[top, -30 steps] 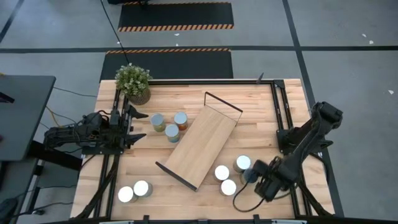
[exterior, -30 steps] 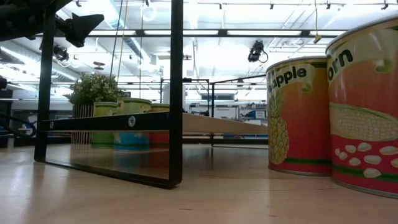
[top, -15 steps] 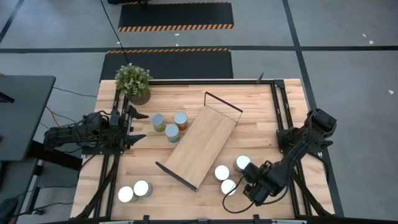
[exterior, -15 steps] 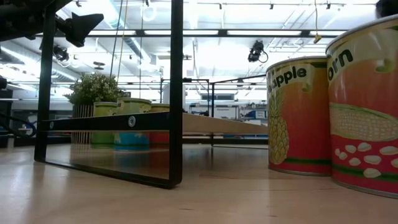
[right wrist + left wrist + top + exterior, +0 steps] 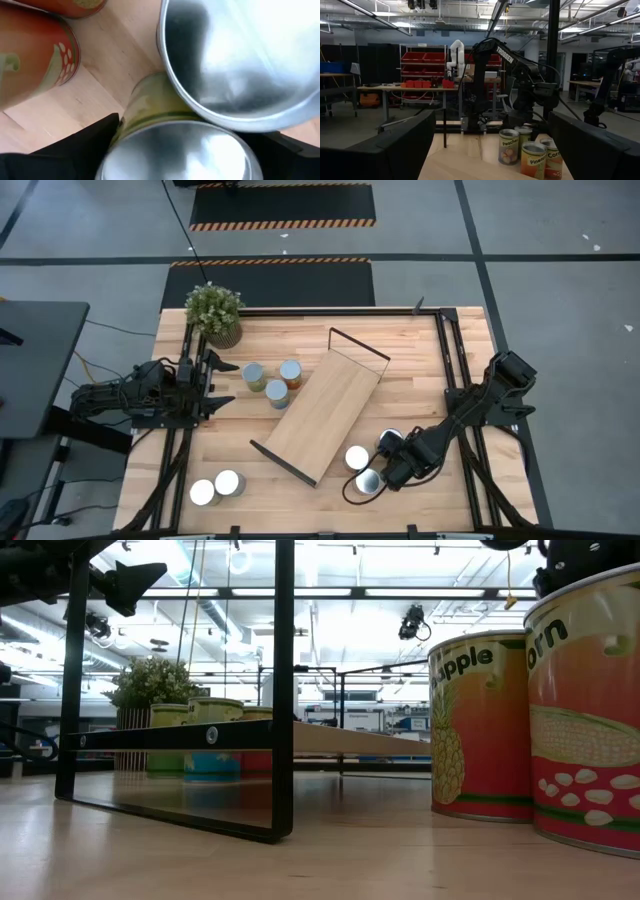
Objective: Pick and place cans onto a shelf
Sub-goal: Put the canned peas on the shelf
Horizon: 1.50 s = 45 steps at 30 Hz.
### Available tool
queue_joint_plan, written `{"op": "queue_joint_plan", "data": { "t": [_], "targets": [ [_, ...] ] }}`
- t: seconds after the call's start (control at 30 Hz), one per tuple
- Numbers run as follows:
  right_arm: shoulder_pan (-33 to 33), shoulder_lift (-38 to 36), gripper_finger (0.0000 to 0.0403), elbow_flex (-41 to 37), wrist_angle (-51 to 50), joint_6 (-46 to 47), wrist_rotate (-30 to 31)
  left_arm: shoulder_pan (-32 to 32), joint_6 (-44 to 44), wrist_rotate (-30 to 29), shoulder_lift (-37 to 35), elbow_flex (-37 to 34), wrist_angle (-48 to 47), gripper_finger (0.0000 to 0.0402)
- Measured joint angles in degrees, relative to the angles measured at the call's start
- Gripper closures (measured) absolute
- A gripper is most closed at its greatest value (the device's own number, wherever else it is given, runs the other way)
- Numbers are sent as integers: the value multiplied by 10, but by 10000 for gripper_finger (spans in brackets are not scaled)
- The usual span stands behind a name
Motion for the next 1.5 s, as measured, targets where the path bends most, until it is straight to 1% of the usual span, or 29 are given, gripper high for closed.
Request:
{"op": "queue_joint_plan", "data": {
  "t": [0.23,0.37,0.47,0.57,0.7,0.8,0.9,1.03,1.2,1.33,1.5],
  "targets": [
    [-6,0,96,0,-10,-45,-28,0,-16,0,0,0,-8,10],
    [-5,-2,96,0,-47,-67,-71,0,-17,0,0,0,-10,10],
    [-6,-15,86,0,-97,-76,-79,0,-20,0,0,0,-11,10],
    [-10,-43,85,0,-157,-75,-59,0,-34,-1,0,0,-11,10],
    [-29,-91,85,0,-224,-63,-3,0,-58,-1,0,0,-11,10],
    [-61,-124,85,0,-249,-68,37,0,-69,-1,0,0,-11,10],
    [-107,-154,85,0,-258,-95,68,0,-70,-4,0,0,-11,10],
    [-176,-175,85,0,-224,-174,91,0,-71,-5,0,0,-11,10],
    [-258,-152,85,9,-147,-308,94,0,-73,-5,0,0,-11,10],
    [-299,-100,85,65,-121,-412,97,0,-76,-5,0,1,-16,10],
    [-313,-21,85,162,-118,-576,103,0,-77,-5,0,1,-33,10]
  ]
}}
